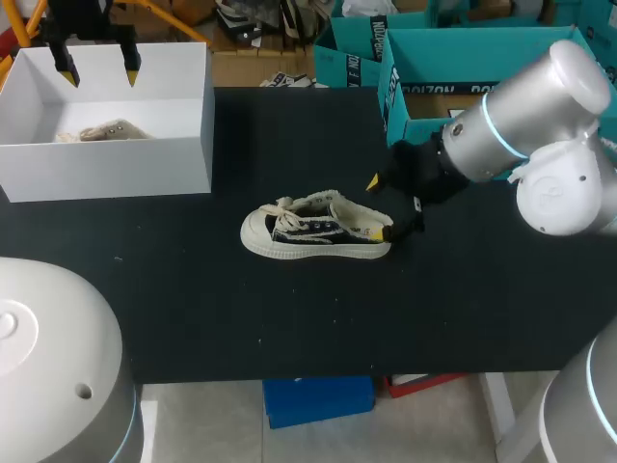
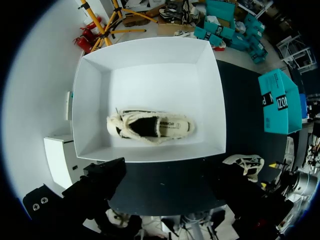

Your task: Take the shoe out of the shoebox, open the shoe tongue, remove and reinsert the insole, then place the shoe into the shoebox

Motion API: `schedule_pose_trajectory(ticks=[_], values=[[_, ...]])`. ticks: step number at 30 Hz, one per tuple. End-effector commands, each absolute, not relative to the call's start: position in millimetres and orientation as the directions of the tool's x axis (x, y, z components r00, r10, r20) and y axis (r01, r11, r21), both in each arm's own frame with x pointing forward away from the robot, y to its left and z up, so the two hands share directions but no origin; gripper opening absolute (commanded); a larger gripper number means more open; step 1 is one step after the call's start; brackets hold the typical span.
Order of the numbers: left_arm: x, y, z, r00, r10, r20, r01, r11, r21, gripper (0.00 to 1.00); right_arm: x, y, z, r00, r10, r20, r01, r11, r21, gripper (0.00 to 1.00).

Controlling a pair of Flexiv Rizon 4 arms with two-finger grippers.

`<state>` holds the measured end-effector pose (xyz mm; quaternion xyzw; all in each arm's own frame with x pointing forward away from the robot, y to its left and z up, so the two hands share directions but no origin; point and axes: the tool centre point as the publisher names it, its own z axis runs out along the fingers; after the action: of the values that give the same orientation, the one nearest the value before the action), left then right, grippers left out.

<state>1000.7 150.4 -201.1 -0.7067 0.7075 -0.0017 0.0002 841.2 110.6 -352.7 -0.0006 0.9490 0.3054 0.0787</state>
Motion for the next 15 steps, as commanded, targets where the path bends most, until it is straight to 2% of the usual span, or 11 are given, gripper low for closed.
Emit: schedule_pose_trajectory(ticks=[1,15], values=[[1000.4,150.3,-200.6,-0.001,-1.000,0.001,-1.000,0.001,-0.001,1.00,840.2,107.0,-369.0,-0.986,0.065,-0.150,-0.050,0.752,0.657,1.00],[1000.4,150.3,-200.6,-0.001,-1.000,0.001,-1.000,0.001,-0.001,1.00,858.7,96.0,-394.8,-0.988,0.094,-0.125,-0.038,0.630,0.776,1.00]])
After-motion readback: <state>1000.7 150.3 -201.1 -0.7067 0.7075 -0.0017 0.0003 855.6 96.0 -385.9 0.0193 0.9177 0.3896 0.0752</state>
